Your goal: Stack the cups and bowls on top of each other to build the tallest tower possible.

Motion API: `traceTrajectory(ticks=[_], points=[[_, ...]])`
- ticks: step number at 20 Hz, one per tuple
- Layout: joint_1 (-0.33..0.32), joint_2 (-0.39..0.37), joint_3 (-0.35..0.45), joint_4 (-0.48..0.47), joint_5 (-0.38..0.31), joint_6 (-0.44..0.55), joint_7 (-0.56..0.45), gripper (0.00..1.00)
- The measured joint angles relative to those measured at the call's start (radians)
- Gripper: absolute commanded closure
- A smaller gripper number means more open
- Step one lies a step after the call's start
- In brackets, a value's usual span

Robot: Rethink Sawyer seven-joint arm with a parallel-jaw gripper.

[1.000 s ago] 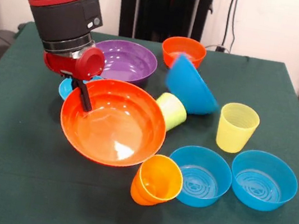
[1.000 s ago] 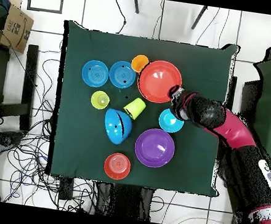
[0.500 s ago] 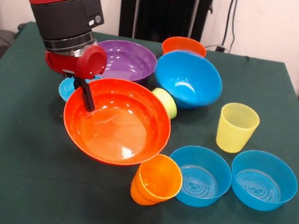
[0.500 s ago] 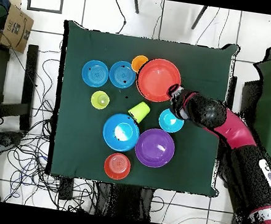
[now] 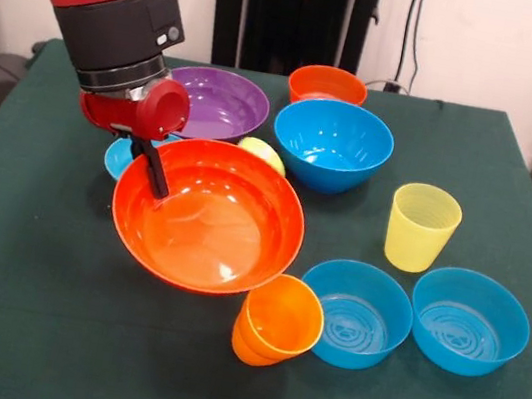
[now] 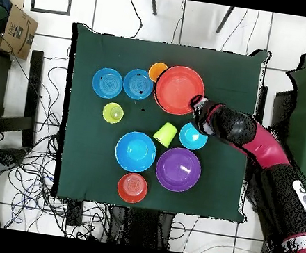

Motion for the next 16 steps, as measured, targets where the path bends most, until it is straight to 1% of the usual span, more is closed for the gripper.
traceTrajectory(ticks=[5, 9, 16], points=[[0.000, -0.009, 0.000, 0.001, 0.000, 0.003, 0.000, 1.00], [0.000, -0.037, 0.000, 0.011, 0.004, 0.026, 0.000, 1.00], [0.000, -0.113, 0.009, 0.042, 0.039, 0.143, 0.000, 1.00]])
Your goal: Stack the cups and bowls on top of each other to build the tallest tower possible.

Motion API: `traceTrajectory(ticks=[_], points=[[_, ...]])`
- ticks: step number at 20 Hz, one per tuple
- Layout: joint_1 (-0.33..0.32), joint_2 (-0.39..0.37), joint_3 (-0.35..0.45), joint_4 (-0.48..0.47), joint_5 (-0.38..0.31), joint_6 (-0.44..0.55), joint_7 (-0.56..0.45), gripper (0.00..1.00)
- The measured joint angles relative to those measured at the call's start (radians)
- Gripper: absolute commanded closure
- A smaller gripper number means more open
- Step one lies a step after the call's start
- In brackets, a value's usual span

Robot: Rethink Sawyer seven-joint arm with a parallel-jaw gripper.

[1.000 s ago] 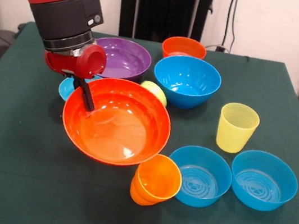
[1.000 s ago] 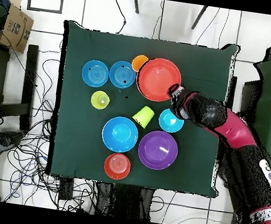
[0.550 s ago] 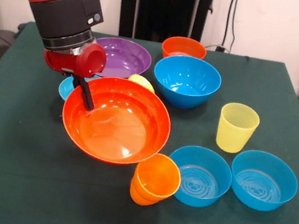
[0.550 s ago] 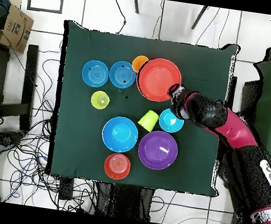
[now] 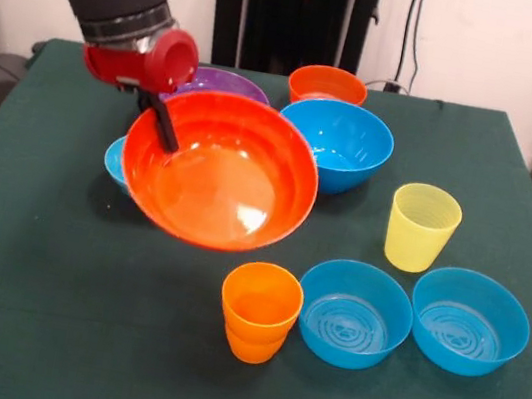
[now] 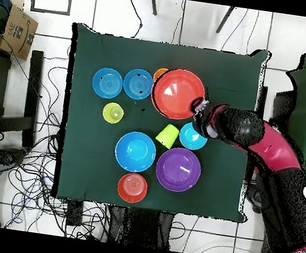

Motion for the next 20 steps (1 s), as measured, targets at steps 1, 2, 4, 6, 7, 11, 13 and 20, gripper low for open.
traceTrajectory(ticks=[1, 2, 4, 6, 7, 11, 13, 20], points=[[0.000, -0.009, 0.001, 0.001, 0.003, 0.018, 0.000, 1.00], [0.000, -0.026, 0.002, 0.002, 0.010, 0.057, 0.000, 1.00], [0.000, -0.043, 0.003, 0.002, 0.017, 0.094, 0.000, 1.00], [0.000, -0.059, 0.004, 0.002, 0.025, 0.127, 0.000, 1.00], [0.000, -0.063, 0.004, 0.002, 0.026, 0.132, 0.000, 1.00], [0.001, -0.078, 0.006, 0.003, 0.034, 0.140, 0.000, 1.00], [0.006, -0.079, 0.007, 0.005, 0.036, 0.135, 0.000, 1.00], [0.032, -0.055, 0.009, 0.016, 0.036, 0.023, 0.000, 1.00]])
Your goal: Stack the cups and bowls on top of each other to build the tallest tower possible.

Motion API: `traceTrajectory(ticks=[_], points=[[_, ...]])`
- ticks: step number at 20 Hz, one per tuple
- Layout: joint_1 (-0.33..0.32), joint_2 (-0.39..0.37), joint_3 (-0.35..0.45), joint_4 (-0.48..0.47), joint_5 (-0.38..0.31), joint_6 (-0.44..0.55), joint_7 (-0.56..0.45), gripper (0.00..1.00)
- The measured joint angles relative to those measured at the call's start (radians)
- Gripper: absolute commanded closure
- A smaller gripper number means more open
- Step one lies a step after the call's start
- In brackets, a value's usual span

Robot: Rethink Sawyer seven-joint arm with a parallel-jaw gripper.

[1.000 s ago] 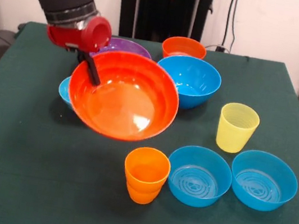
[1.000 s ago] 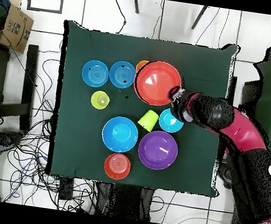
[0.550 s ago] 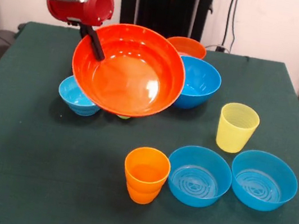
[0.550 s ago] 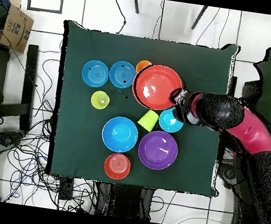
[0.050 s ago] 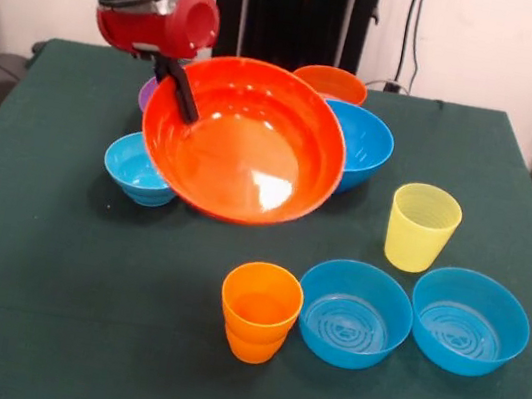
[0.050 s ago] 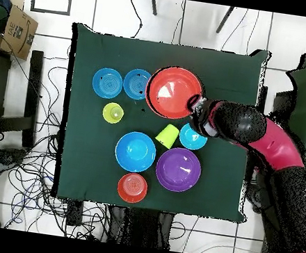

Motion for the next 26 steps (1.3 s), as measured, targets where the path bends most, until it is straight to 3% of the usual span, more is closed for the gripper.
traceTrajectory(ticks=[5, 11, 26], points=[[0.034, 0.024, 0.000, 0.018, 0.000, -0.110, 0.000, 1.00], [0.062, 0.048, 0.000, 0.030, 0.001, -0.174, 0.000, 1.00], [0.069, 0.088, 0.000, 0.032, 0.001, -0.230, 0.000, 1.00]])
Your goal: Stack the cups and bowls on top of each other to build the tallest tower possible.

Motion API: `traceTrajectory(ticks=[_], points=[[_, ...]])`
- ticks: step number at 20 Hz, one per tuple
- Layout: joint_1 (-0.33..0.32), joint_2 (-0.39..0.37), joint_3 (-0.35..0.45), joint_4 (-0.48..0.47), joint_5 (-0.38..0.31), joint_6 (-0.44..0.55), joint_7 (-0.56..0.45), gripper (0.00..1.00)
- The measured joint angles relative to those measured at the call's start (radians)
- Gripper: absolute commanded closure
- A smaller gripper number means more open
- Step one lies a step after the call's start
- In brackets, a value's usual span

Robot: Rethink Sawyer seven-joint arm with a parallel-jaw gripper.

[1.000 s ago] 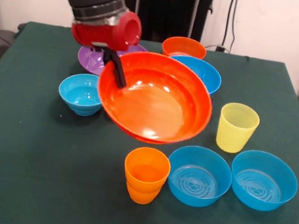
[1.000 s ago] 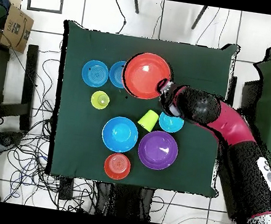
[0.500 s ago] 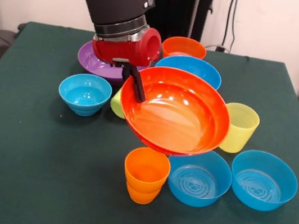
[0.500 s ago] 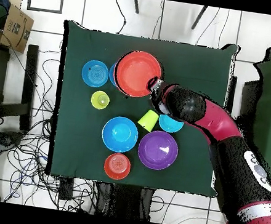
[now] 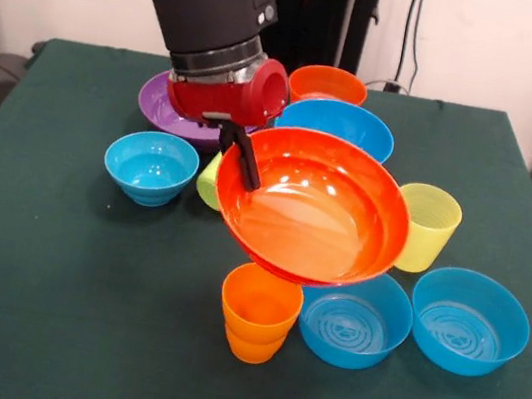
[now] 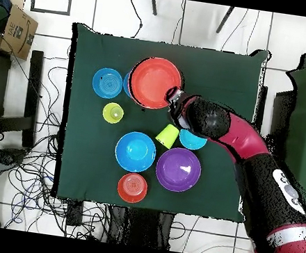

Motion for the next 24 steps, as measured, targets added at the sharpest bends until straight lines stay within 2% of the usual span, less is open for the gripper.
traceTrajectory(ticks=[13, 24], points=[[0.000, 0.151, -0.009, -0.072, 0.001, -0.095, 0.000, 1.00], [0.001, 0.152, -0.010, -0.084, 0.001, -0.097, 0.000, 1.00]])
